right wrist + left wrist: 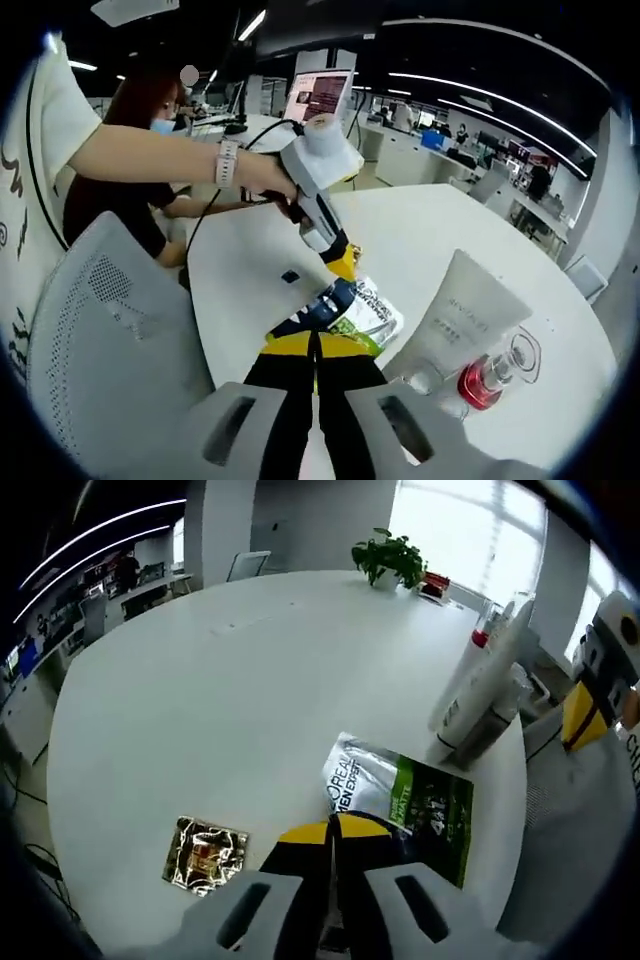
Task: Arrange the skincare products in the storage area until every visible bottle or jar stands upright without overlapping.
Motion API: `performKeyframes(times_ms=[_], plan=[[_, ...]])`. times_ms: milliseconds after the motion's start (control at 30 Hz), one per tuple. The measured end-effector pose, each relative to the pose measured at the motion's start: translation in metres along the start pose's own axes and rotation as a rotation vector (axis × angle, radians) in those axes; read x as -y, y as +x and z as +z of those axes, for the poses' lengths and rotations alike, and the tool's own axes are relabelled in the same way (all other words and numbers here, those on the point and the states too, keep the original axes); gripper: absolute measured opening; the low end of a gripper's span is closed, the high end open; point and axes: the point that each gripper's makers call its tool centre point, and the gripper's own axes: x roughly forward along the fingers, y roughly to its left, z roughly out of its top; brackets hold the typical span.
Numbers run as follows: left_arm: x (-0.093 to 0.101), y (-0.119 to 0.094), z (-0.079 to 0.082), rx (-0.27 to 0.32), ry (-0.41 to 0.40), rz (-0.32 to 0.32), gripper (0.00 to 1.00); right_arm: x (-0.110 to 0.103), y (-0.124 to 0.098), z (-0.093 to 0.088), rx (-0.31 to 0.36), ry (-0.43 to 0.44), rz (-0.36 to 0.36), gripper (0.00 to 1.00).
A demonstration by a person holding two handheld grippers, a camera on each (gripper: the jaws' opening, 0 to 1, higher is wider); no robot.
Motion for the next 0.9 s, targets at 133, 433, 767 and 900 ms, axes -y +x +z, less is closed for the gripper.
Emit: performKeyframes(times_ms=[133, 433, 767, 900], plan=[[0.005, 0.002, 0.001, -0.02, 0.032, -0.002, 0.0, -0.004, 0.007, -0.005, -0.02, -0.009, 0.014, 0.01], [0.004, 0.006, 0.002, -0.036, 0.062, -0.015, 0.0, -0.007, 0.023, -0.019, -0.078, -0.04, 0.031, 0.02], [0.007, 0.012, 0.002, -0.042, 0.063, -0.019, 0.0, -0.01, 0.049, -0.042, -0.178, -0.126, 0.056, 0.12], [0.005, 0.015, 0.0, -0.054, 0.016, -0.003, 0.0, -0.01, 0.06, -0.054, -0.219, -0.182, 0.057, 0.2]])
